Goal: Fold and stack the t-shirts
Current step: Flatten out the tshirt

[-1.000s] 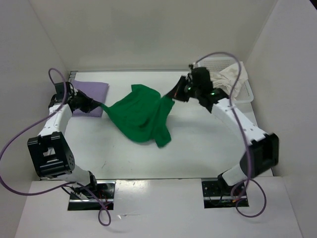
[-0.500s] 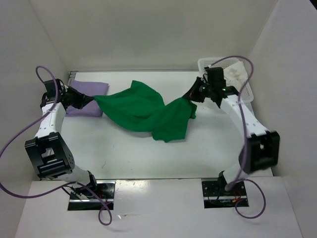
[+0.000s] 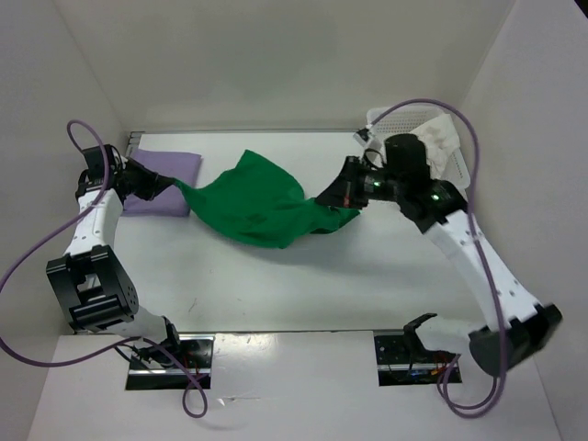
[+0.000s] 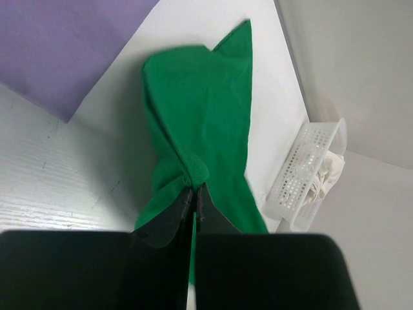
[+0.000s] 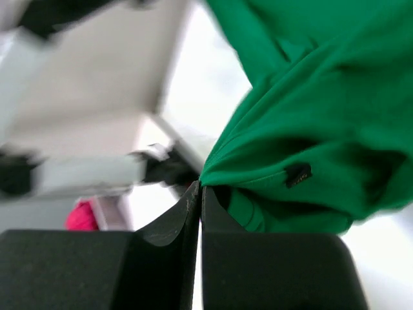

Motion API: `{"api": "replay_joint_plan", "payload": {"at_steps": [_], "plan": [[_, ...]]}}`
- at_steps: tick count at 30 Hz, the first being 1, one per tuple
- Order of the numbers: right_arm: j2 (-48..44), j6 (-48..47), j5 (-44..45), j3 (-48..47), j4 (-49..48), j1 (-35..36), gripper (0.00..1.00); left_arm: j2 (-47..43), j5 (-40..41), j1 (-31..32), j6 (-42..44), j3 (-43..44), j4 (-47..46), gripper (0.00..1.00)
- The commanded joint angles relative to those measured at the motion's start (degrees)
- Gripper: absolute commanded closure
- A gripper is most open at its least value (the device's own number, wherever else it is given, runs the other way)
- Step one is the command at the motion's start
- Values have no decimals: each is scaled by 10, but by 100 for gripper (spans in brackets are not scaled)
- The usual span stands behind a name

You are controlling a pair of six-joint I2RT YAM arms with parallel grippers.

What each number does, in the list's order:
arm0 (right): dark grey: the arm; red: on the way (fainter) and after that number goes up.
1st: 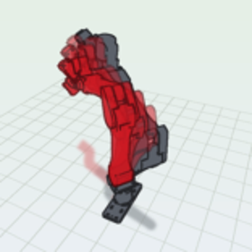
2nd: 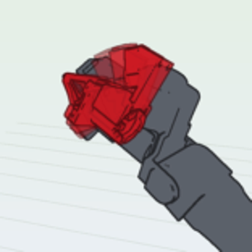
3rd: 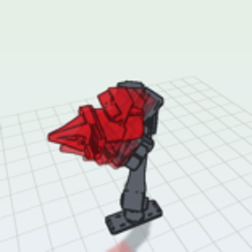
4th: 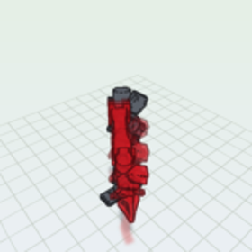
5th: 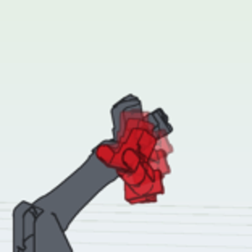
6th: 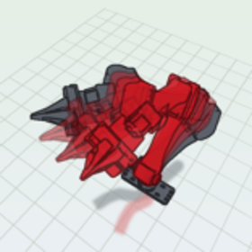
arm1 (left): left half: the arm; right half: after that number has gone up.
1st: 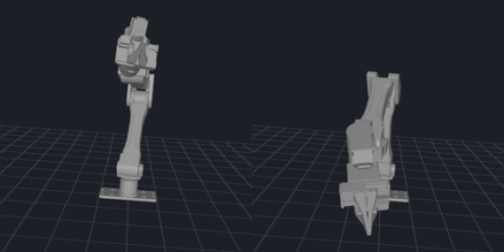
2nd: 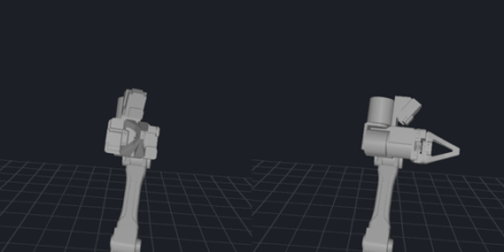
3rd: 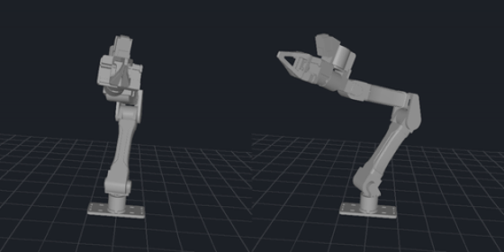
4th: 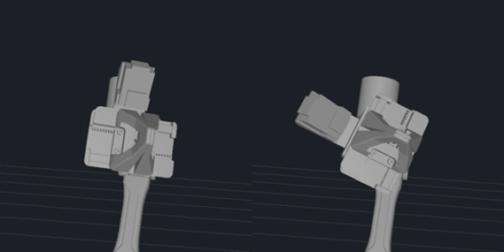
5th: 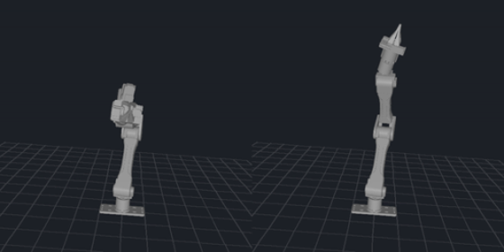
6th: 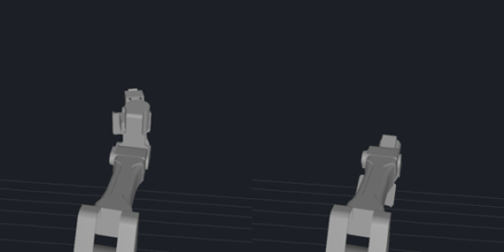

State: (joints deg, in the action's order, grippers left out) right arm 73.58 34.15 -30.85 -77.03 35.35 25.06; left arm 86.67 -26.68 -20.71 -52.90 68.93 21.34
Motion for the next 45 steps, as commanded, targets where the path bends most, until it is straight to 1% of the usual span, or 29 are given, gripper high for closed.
{"api": "replay_joint_plan", "payload": {"at_steps": [1,4,7,9,11,13,15,19,20,21,22,23,24,25,26,27,28,29,30,31,32,33,34,37,38,39,40,43,45], "plan": [[-84,35,-121,-4,-8,-8,97,-9,-1,-5,-8,28,-13,100],[-90,41,-127,-29,-8,-40,97,-9,4,-5,-3,40,-7,100],[-66,27,-127,6,-25,-76,97,-9,4,-5,-3,33,-7,100],[-39,7,-90,48,-48,-89,97,-15,4,-5,-3,19,-7,100],[15,1,-70,85,-78,-89,97,-15,9,-5,3,12,-7,100],[58,-23,-28,97,-111,-95,97,-21,14,-5,3,2,-12,100],[136,-30,4,97,-123,-102,98,-33,15,-5,3,-25,-17,100],[250,-35,10,17,-169,-132,98,-33,15,-5,3,-52,-23,100],[276,-35,20,-49,-169,-142,98,-33,20,-5,3,-52,-23,100],[338,-41,28,-91,-153,-142,98,-33,27,0,8,-52,-23,100],[370,-41,28,-184,-134,-150,94,-33,27,1,8,-52,-23,100],[397,-46,28,-225,-90,-150,87,-33,27,6,8,-52,-23,100],[427,-46,28,-256,-73,-150,77,-33,27,6,8,-52,-23,100],[427,-46,37,-274,-63,-150,59,-33,27,6,8,-52,-23,100],[415,-46,48,-263,-63,-142,52,-33,34,6,8,-52,-17,100],[372,-46,60,-240,-71,-131,48,-38,34,6,13,-59,-17,100],[344,-46,89,-171,-78,-126,44,-38,40,11,13,-59,-17,100],[311,-37,102,-128,-87,-126,44,-43,40,18,13,-65,-17,100],[240,-10,109,-82,-116,-118,42,-43,57,18,19,-71,-11,100],[206,6,119,12,-131,-111,42,-43,66,27,19,-71,-11,100],[173,22,119,54,-142,-105,42,-50,74,36,25,-77,-11,100],[144,43,126,92,-149,-84,45,-50,86,36,25,-78,-11,100],[98,54,133,161,-149,-71,62,-50,87,50,30,-78,-6,100],[32,112,138,297,-164,-21,93,-56,106,60,36,-84,-1,100],[19,139,138,358,-180,-21,93,-56,111,66,36,-89,-1,100],[-3,148,138,382,-187,-21,93,-63,106,66,36,-94,-1,100],[-13,148,144,398,-187,-21,89,-70,106,66,36,-106,-7,100],[-27,147,169,427,-193,-21,65,-70,89,71,24,-121,-17,100],[-7,140,164,433,-203,-21,61,-70,83,71,24,-121,-17,100]]}}
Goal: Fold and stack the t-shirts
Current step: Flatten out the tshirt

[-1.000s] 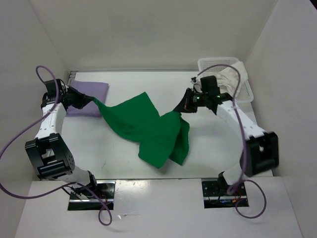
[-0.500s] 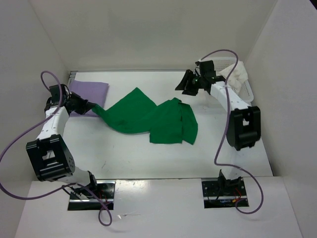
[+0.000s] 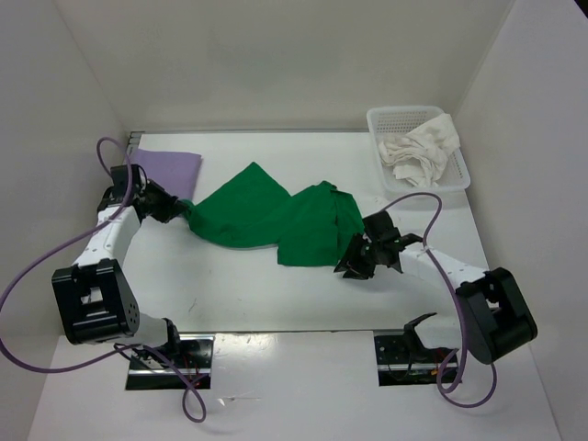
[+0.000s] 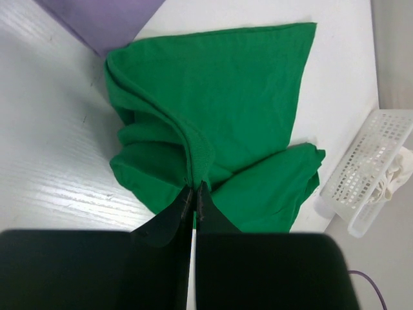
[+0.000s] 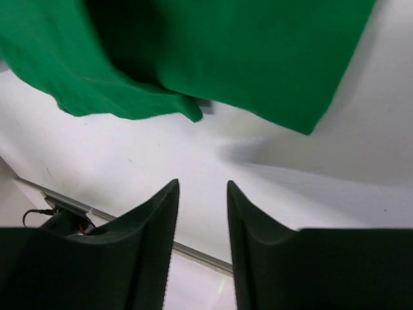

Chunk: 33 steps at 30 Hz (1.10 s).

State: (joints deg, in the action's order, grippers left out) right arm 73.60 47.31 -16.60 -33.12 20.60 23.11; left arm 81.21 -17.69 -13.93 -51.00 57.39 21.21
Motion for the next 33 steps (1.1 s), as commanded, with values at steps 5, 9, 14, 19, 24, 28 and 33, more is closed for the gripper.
{"api": "replay_joint_plan", "payload": {"at_steps": [5,9,14,19,24,28,33], "plan": [[35,9,45,-1,-100,-2,56,-15,-12,15,-1,-12,-21,100],[58,14,73,12,-138,-2,55,-20,-17,15,-1,-18,-28,100],[82,14,78,12,-160,-2,60,-25,-23,15,-1,-23,-28,100],[88,9,86,12,-166,4,67,-31,-23,15,-1,-28,-33,100],[102,3,81,-5,-166,10,83,-31,-23,15,-6,-28,-38,100],[88,3,68,-19,-145,10,94,-36,-23,15,-6,-33,-38,100],[3,14,47,-86,-52,10,100,-36,-23,26,-11,-17,-44,100]]}}
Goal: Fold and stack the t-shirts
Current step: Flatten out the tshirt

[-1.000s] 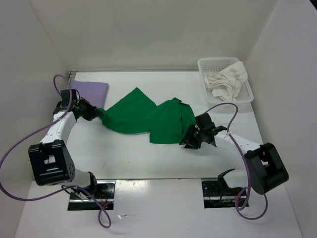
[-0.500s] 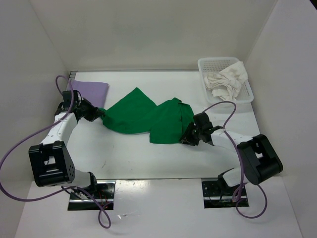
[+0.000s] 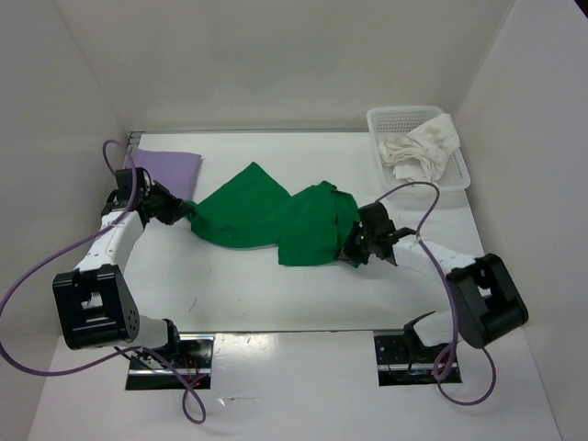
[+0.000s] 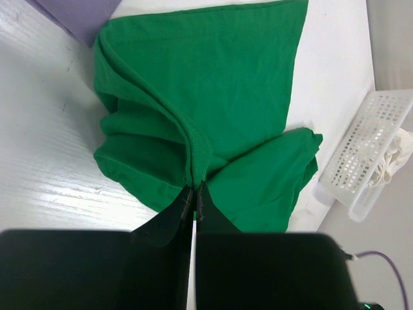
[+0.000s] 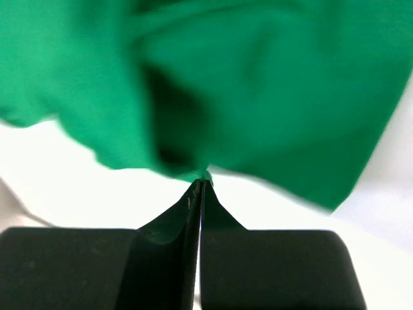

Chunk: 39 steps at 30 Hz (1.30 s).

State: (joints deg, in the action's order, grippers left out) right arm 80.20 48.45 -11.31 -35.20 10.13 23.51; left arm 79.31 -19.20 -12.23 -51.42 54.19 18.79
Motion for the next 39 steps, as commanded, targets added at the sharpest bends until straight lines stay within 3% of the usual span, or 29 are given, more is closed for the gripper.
{"api": "replay_joint_plan", "payload": {"at_steps": [1,4,10,15,19,20,22,27,30,32,36,39], "plan": [[-106,2,-6,-82,74,6,100,-17,-7,9,-7,34,-20,100],[-185,2,-1,-164,159,6,100,-17,-14,27,-2,71,-13,100],[-211,-48,10,-417,290,-22,100,-39,-61,27,-14,257,19,100],[-126,-109,59,-748,373,-22,100,-54,-148,-88,-52,430,46,100],[-35,-129,59,-1045,427,-29,100,-24,-169,-113,-72,592,76,100],[0,-129,53,-1089,427,-29,100,-10,-161,-113,-79,652,82,100],[28,-129,53,-1176,427,-34,100,-3,-134,-113,-79,687,94,100],[79,-157,83,-1126,384,-41,100,26,-97,-113,-62,653,111,100],[140,-137,-85,-1074,337,-137,100,48,-68,-113,-42,574,101,100],[185,-131,-121,-1074,313,-177,100,61,-52,-107,-37,545,88,100],[284,-147,-145,-1127,313,-211,100,103,-15,-90,-32,488,60,100],[372,-140,-157,-1187,313,-217,100,158,7,-61,-32,498,44,100]]}}
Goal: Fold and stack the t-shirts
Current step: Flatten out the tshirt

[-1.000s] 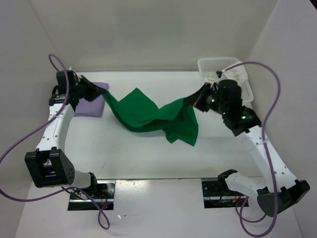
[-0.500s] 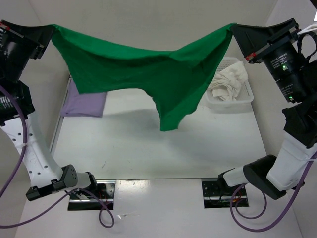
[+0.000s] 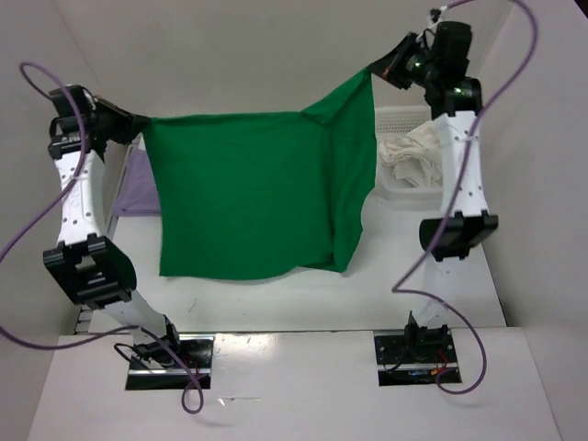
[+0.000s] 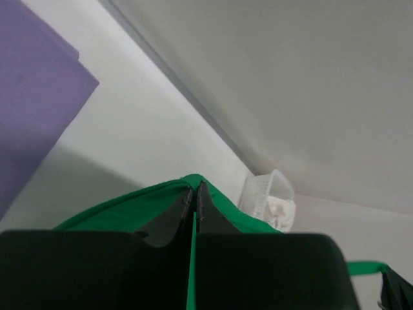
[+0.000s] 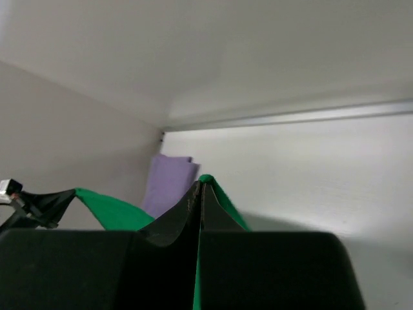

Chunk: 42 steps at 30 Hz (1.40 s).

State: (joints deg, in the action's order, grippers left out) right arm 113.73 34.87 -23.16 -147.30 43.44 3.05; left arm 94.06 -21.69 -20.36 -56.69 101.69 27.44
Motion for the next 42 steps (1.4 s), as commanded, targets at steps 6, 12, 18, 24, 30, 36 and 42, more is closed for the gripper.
{"api": "replay_joint_plan", "payload": {"at_steps": [6,12,18,24,30,36,42], "plan": [[87,79,-60,-209,-119,-21,100,89,18,50,-1,154,-50,100],[18,135,-91,-194,-201,-79,100,126,13,24,-13,352,-7,100],[-1,90,-104,-161,-122,-88,100,156,50,24,11,440,37,100],[-141,-13,-88,195,-91,-75,100,54,63,24,47,161,-30,100],[-333,-49,-24,704,-172,-62,100,-82,77,13,66,-181,-100,100],[-385,-44,-14,937,-163,-57,100,-106,83,7,97,-426,-93,100],[-484,-25,-55,1005,-58,-57,100,-134,19,-23,148,-519,-20,100]]}}
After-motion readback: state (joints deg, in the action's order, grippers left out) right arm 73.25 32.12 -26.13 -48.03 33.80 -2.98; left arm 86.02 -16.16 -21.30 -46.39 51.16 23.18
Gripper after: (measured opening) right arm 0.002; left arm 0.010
